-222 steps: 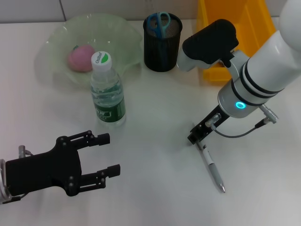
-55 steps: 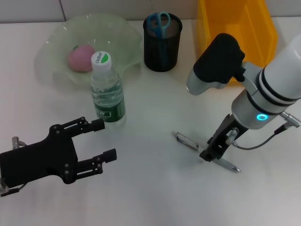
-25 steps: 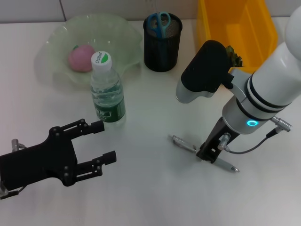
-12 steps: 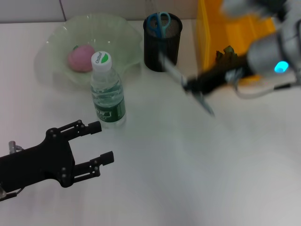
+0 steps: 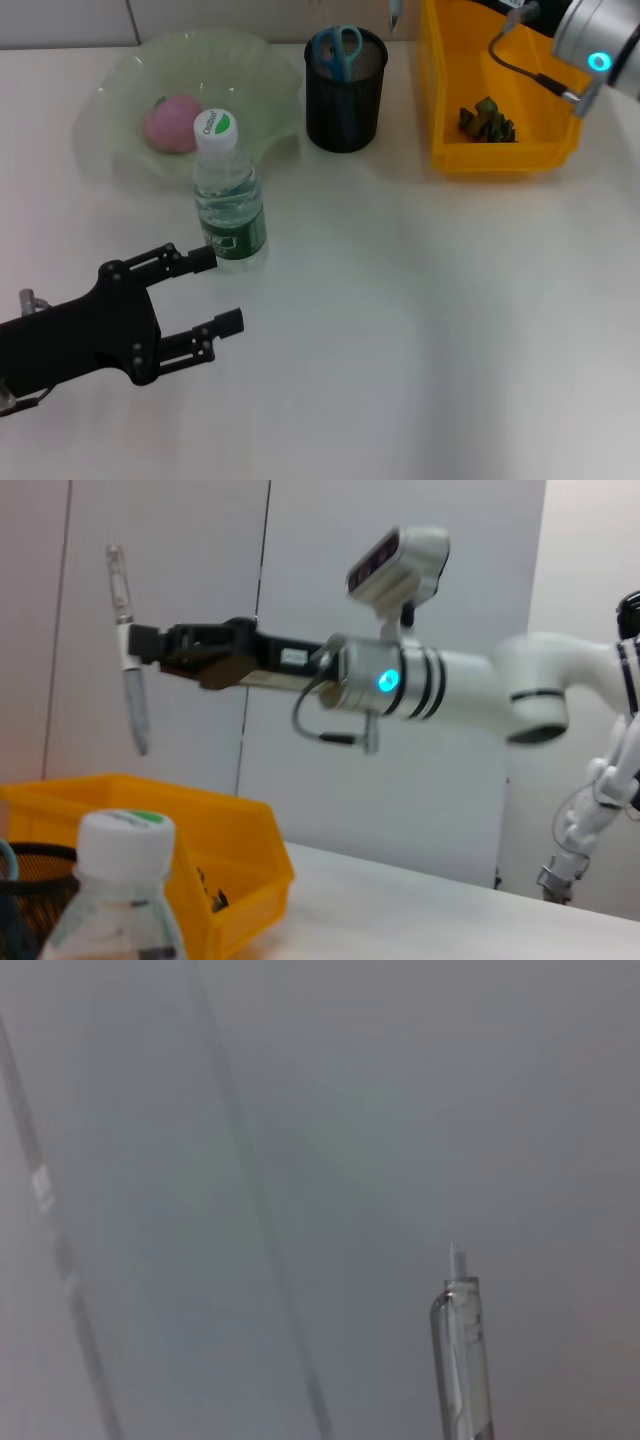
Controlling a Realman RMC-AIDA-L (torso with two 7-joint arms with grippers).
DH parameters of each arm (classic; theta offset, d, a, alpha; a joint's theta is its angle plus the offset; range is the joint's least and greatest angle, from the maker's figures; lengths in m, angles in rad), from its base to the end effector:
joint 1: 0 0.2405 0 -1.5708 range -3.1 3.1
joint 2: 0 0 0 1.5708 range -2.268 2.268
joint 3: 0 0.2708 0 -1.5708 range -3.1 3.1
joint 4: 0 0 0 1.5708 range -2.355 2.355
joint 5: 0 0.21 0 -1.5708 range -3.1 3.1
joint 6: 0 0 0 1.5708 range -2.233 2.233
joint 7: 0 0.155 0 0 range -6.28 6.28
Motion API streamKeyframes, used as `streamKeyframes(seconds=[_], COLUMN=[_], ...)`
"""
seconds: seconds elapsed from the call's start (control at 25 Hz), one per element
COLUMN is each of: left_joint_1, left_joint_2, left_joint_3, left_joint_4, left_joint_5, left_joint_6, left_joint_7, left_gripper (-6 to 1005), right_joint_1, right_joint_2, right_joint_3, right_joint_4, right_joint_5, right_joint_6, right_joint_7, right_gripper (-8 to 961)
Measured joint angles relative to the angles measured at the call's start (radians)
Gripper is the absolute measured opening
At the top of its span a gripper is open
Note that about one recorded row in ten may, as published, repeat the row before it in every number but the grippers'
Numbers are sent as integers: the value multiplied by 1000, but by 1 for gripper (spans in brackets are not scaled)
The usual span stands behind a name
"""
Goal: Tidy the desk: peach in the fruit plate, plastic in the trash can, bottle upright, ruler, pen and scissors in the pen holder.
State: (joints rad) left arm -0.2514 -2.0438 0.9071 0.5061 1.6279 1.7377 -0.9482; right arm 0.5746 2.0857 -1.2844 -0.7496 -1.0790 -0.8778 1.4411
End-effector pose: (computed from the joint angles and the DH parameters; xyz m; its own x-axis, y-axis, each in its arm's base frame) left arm -0.3059 0.2420 -0.0204 0.7167 0.1380 0.6836 0.3474 -0.9206 -0.1784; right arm 0.1754 0.4366 -0.0112 0.5332 -0.2080 -0.8200 -0.6854 -0.6744 -0.2746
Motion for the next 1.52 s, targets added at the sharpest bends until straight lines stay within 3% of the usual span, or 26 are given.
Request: streamKeyframes(seconds=[0.2,0.44,0.8,0.88,1.12,1.24,1.32,1.36,1.4,1.48,1.52], left_joint_1=[-12,-23,-28,-28,-32,-32,-30,-29,-29,-29,-28], left_joint_2=[-4,-10,-12,-12,-12,-12,-11,-10,-10,-10,2], left_joint_3=[-32,-44,-50,-50,-58,-59,-60,-60,-60,-60,-60], left_joint_4=[0,0,0,0,0,0,1,1,1,1,2], left_joint_5=[0,0,-2,-2,-2,-2,-2,-1,-1,-1,5], left_joint_6=[1,0,-5,-5,-2,0,5,14,14,14,56], left_joint_7=[2,7,17,17,17,17,14,10,10,10,-3], left_gripper=[741,741,741,741,741,741,741,741,741,741,741], right_joint_1=[203,274,304,304,297,262,221,192,133,91,59], right_joint_2=[5,8,8,8,8,-3,-25,-43,-76,-87,-94], right_joint_3=[-1,-9,-93,-93,-94,-139,-194,-216,-225,-201,-176], right_joint_4=[420,509,491,491,487,441,376,327,236,187,156], right_joint_5=[398,451,460,461,462,447,388,325,176,90,36], right_joint_6=[-1,9,96,96,87,43,-20,-68,-172,-251,-309], right_joint_7=[-452,-546,-525,-525,-489,-412,-319,-234,-86,-26,4], right_gripper=[143,147,153,154,348,491,586,630,674,724,749])
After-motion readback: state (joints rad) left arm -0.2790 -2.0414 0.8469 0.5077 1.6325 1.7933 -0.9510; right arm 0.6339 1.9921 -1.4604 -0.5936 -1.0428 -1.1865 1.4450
